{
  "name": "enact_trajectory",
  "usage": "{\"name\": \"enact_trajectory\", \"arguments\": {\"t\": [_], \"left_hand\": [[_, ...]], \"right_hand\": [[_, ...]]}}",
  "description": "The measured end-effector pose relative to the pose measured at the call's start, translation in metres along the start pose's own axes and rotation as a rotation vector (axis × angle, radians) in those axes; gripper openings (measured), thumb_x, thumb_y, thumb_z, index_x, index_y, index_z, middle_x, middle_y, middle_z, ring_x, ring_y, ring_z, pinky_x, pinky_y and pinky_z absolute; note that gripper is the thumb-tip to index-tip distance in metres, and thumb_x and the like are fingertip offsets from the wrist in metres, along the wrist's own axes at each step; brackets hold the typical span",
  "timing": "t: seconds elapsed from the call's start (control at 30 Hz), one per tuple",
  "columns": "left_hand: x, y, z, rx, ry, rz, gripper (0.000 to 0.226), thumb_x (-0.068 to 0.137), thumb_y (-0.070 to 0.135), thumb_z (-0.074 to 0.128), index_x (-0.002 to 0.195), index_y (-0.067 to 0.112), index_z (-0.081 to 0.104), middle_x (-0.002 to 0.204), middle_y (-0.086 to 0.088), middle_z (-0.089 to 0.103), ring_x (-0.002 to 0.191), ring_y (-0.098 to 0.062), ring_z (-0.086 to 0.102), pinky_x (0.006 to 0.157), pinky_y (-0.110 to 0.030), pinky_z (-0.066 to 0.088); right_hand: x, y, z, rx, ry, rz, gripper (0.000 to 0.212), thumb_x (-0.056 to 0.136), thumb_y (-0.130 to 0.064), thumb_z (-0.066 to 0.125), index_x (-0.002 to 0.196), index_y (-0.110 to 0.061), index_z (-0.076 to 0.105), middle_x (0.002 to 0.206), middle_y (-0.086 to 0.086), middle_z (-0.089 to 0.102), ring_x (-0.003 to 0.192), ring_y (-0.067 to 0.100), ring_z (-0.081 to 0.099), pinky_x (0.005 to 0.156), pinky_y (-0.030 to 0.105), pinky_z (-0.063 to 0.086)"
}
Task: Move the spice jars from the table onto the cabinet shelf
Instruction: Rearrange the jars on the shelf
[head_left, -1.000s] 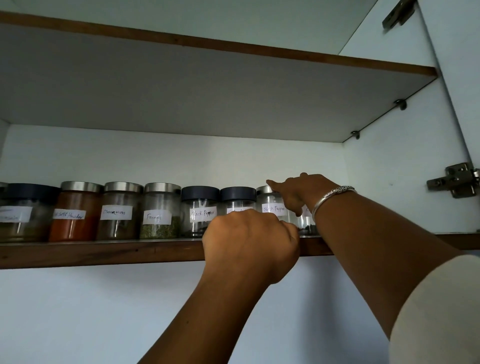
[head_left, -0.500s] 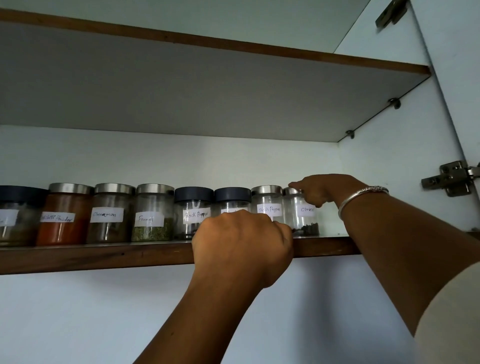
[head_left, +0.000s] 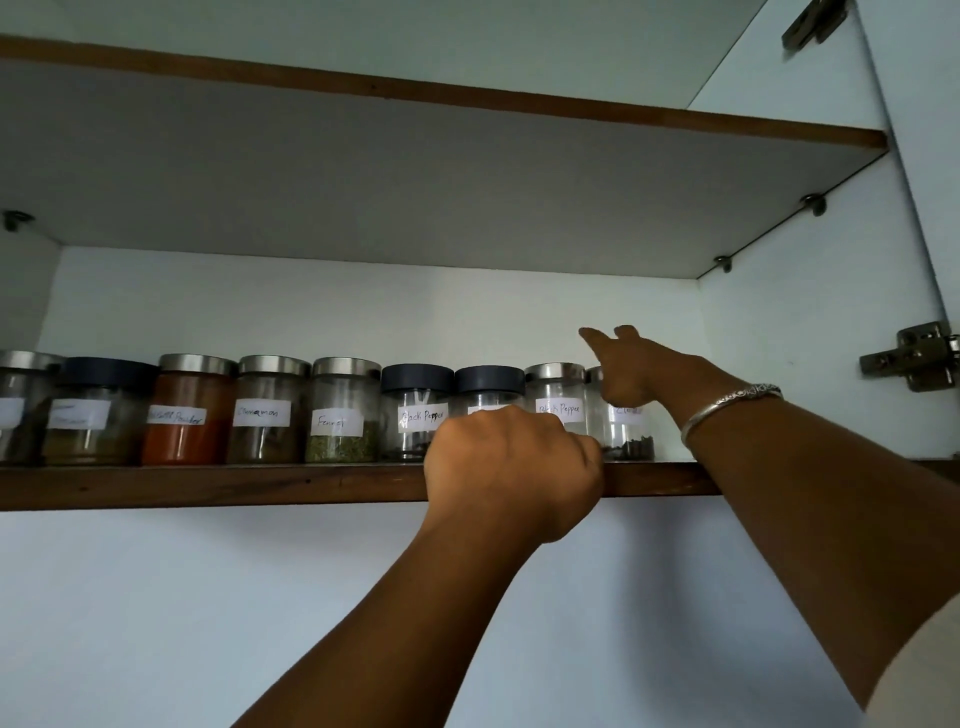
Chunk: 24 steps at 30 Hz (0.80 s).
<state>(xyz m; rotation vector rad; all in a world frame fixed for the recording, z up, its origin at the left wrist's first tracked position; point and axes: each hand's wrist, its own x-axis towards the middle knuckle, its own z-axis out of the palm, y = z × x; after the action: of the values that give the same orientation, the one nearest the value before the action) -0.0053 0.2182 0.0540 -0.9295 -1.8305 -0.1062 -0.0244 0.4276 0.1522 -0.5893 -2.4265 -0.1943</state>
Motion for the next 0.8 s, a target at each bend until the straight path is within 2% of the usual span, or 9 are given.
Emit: {"name": "enact_trajectory", "arguments": {"t": [0.07, 0.13, 0.23, 0.27, 0.33, 0.47, 0.57, 0.67, 0.8], "left_hand": [[0.0, 0.001, 0.001, 0.006, -0.018, 0.04, 0.032, 0.095, 0.03, 0.024, 0.07, 0.012, 0.033, 0.063, -0.001, 0.031, 0.064, -0.022, 0.038, 0.059, -0.031, 0.034], [-0.001, 0.001, 0.002, 0.006, -0.037, 0.044, 0.025, 0.095, 0.03, 0.023, 0.077, 0.018, 0.035, 0.065, -0.002, 0.031, 0.066, -0.023, 0.037, 0.058, -0.031, 0.033], [-0.001, 0.002, -0.006, -0.019, -0.089, -0.013, 0.029, 0.096, 0.03, 0.024, 0.076, 0.019, 0.043, 0.061, 0.002, 0.029, 0.065, -0.022, 0.038, 0.059, -0.031, 0.036], [-0.001, 0.002, -0.008, -0.014, -0.116, -0.013, 0.031, 0.096, 0.03, 0.024, 0.082, 0.018, 0.049, 0.063, 0.002, 0.03, 0.067, -0.023, 0.04, 0.06, -0.032, 0.037], [-0.002, 0.004, -0.013, -0.022, -0.175, -0.047, 0.037, 0.097, 0.033, 0.022, 0.095, 0.014, 0.054, 0.067, -0.001, 0.037, 0.07, -0.023, 0.043, 0.062, -0.033, 0.038], [-0.015, 0.007, -0.021, -0.076, -0.197, -0.119, 0.043, 0.098, 0.041, 0.021, 0.109, 0.013, 0.052, 0.089, -0.007, 0.061, 0.08, -0.026, 0.057, 0.067, -0.034, 0.042], [-0.036, 0.005, -0.035, -0.049, -0.233, -0.056, 0.044, 0.095, 0.041, 0.033, 0.13, 0.014, 0.041, 0.116, -0.009, 0.06, 0.102, -0.028, 0.059, 0.078, -0.038, 0.048], [-0.057, -0.006, -0.06, -0.126, -0.294, -0.024, 0.049, 0.094, 0.041, 0.038, 0.136, 0.016, 0.034, 0.129, -0.008, 0.052, 0.113, -0.03, 0.053, 0.084, -0.04, 0.046], [-0.098, -0.031, -0.102, -0.232, -0.368, -0.003, 0.049, 0.094, 0.036, 0.041, 0.137, 0.015, 0.03, 0.13, -0.012, 0.052, 0.115, -0.032, 0.051, 0.089, -0.041, 0.043]], "right_hand": [[-0.025, -0.019, -0.008, -0.01, -0.042, 0.05, 0.084, 0.079, -0.013, 0.063, 0.146, -0.015, 0.013, 0.146, 0.023, 0.017, 0.124, 0.041, 0.041, 0.098, 0.046, 0.044], [-0.053, -0.031, -0.015, -0.027, -0.183, 0.075, 0.075, 0.079, -0.025, 0.068, 0.141, -0.011, 0.028, 0.141, 0.019, 0.033, 0.121, 0.036, 0.046, 0.094, 0.042, 0.046], [-0.091, -0.036, -0.023, 0.019, -0.382, 0.037, 0.044, 0.091, -0.034, 0.052, 0.127, -0.009, 0.052, 0.125, 0.011, 0.054, 0.094, 0.021, 0.055, 0.075, 0.028, 0.044], [-0.101, -0.035, -0.023, 0.098, -0.391, 0.038, 0.037, 0.094, -0.034, 0.048, 0.119, -0.009, 0.057, 0.118, 0.011, 0.057, 0.086, 0.018, 0.054, 0.073, 0.027, 0.041], [-0.122, -0.033, -0.024, 0.265, -0.35, 0.058, 0.03, 0.094, -0.035, 0.046, 0.11, -0.013, 0.059, 0.114, 0.009, 0.058, 0.088, 0.018, 0.051, 0.076, 0.027, 0.036], [-0.159, -0.035, -0.031, 0.257, -0.301, 0.09, 0.054, 0.096, -0.049, 0.029, 0.131, -0.014, 0.05, 0.137, 0.011, 0.048, 0.118, 0.025, 0.047, 0.098, 0.034, 0.035], [-0.184, -0.038, -0.034, 0.148, -0.254, 0.062, 0.059, 0.096, -0.053, 0.017, 0.136, -0.019, 0.044, 0.141, 0.011, 0.044, 0.125, 0.029, 0.044, 0.106, 0.043, 0.033], [-0.207, -0.047, -0.039, 0.019, -0.225, 0.045, 0.063, 0.09, -0.062, 0.031, 0.139, -0.022, 0.038, 0.141, 0.009, 0.044, 0.124, 0.029, 0.045, 0.102, 0.044, 0.039], [-0.242, -0.087, -0.05, -0.172, -0.274, 0.071, 0.088, 0.082, -0.074, 0.033, 0.149, -0.027, 0.002, 0.156, 0.014, 0.01, 0.14, 0.038, 0.018, 0.108, 0.052, 0.031]]}}
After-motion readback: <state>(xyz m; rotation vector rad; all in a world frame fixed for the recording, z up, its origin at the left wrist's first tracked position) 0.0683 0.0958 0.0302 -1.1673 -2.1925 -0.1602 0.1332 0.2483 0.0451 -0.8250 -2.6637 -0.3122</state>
